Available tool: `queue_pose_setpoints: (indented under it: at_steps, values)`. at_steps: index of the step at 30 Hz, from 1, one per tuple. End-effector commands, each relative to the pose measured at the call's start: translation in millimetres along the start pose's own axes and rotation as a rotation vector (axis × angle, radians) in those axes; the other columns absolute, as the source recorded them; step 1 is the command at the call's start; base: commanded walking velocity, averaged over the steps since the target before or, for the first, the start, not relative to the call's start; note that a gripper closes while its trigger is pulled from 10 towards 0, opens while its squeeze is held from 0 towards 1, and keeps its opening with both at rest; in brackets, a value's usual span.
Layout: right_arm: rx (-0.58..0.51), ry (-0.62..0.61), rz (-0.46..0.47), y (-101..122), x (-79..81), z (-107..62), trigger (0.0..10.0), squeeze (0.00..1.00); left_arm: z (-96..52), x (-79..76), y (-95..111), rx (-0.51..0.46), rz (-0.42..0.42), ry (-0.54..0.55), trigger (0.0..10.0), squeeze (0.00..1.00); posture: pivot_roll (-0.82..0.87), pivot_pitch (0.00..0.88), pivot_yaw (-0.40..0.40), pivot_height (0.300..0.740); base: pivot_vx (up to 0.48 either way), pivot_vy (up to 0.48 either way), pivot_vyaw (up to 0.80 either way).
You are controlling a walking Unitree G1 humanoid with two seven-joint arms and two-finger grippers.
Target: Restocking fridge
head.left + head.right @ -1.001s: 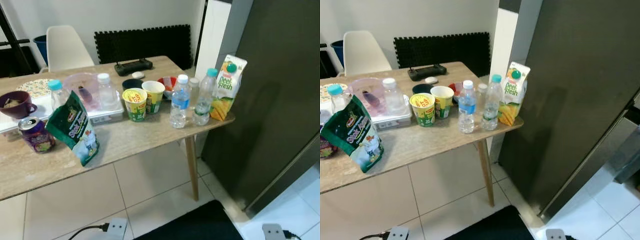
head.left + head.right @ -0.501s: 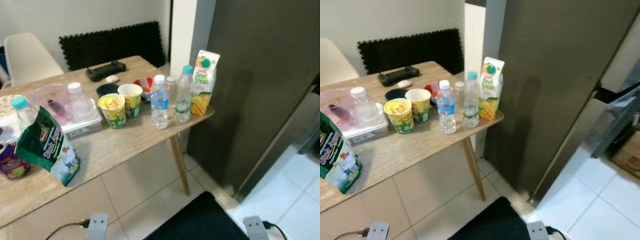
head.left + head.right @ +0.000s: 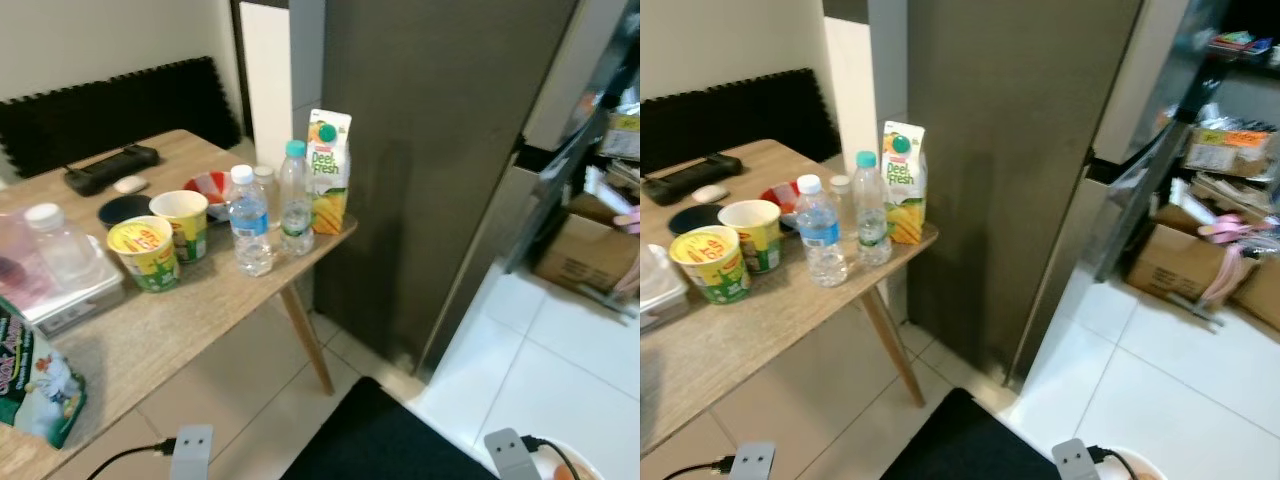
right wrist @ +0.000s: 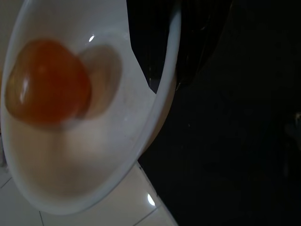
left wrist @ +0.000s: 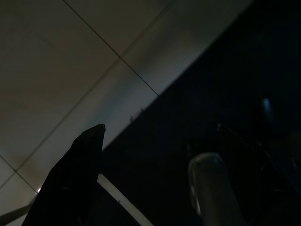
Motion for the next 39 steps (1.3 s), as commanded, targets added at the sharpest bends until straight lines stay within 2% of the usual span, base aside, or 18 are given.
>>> queue_pose_setpoints:
  at_steps: [1, 3, 7, 17, 29, 39]
  values:
    - [-0.013, -0.034, -0.036, 7.4, -8.6, 0.6, 10.0, 0.00, 0.4, -6.2, -2.1, 0.013, 0.012, -0.015, 10.0, 0.00, -0.09, 0.000, -0.022, 0.740, 0.000, 0.000, 0.00]
    - [0.002, -0.067, -0.061, 4.0, -15.4, 0.6, 10.0, 0.00, 0.8, -9.8, -1.6, 0.015, 0.019, -0.023, 10.0, 0.00, -0.10, 0.000, -0.020, 0.740, 0.000, 0.000, 0.00]
    - [0.007, -0.084, -0.066, 1.6, -18.7, 0.4, 10.0, 0.00, 1.3, -14.2, -0.5, 0.015, 0.028, -0.036, 10.0, 0.00, -0.10, 0.000, -0.023, 0.740, 0.000, -0.073, 0.00]
    - [0.043, -0.078, -0.085, -16.0, -16.3, -0.9, 10.0, 0.00, 0.9, -27.4, -5.2, 0.031, 0.053, -0.076, 10.0, 0.00, -0.11, 0.000, -0.016, 0.740, 0.000, -0.337, 0.00]
    - [0.023, -0.065, -0.142, -9.6, -12.2, -0.5, 10.0, 0.00, 0.8, -30.8, -6.0, 0.033, 0.070, -0.088, 10.0, 0.00, -0.12, 0.000, -0.019, 0.740, 0.000, -0.398, 0.00]
    - [0.021, -0.065, -0.152, -8.3, -11.8, -0.5, 10.0, 0.00, 0.6, -32.9, -7.3, 0.037, 0.070, -0.095, 10.0, 0.00, -0.13, 0.000, -0.017, 0.740, 0.000, -0.412, 0.00]
Point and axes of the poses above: a point about 5 cm out from each wrist's last joint towards the gripper, its own z axis pointing out of the wrist towards the gripper, its own y axis along the axis of the wrist's last joint, x = y × z, the point moved 6 cm from there along z, pointing out of the wrist towards the gripper, and after that the axes turned 10 degrees about -z, right-handed, at the moved point
